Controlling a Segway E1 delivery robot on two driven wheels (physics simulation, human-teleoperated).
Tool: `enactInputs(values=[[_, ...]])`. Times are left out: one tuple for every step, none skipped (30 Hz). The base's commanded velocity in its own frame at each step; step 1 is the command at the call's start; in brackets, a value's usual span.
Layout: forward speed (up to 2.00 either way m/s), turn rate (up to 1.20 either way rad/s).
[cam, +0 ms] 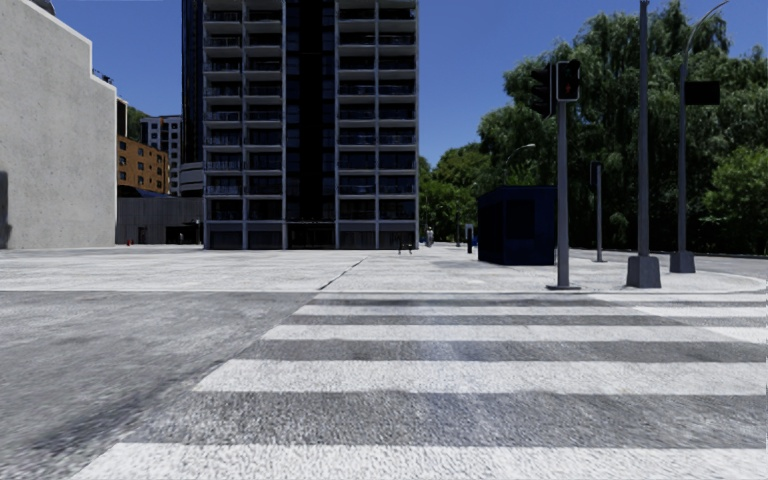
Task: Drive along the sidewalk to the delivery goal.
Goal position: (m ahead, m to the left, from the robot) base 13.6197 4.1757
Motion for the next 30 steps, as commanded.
enactInputs(values=[[1.33,0.00],[1.33,0.00],[1.33,0.00],[1.33,0.00],[1.33,0.00],[1.33,0.00],[1.33,0.00],[1.33,0.00],[1.33,-0.05],[1.33,-0.24],[1.33,-0.33],[1.33,-0.35],[1.33,-0.35],[1.33,-0.35],[1.34,-0.35],[1.34,-0.35],[1.35,-0.22],[2.00,-0.01],[2.00,0.00],[2.00,0.00],[2.00,0.00],[2.00,0.00],[2.00,0.00],[2.00,0.00],[2.00,0.00],[2.00,0.00],[2.00,0.00],[2.00,0.00],[2.00,0.00],[2.00,0.00]])
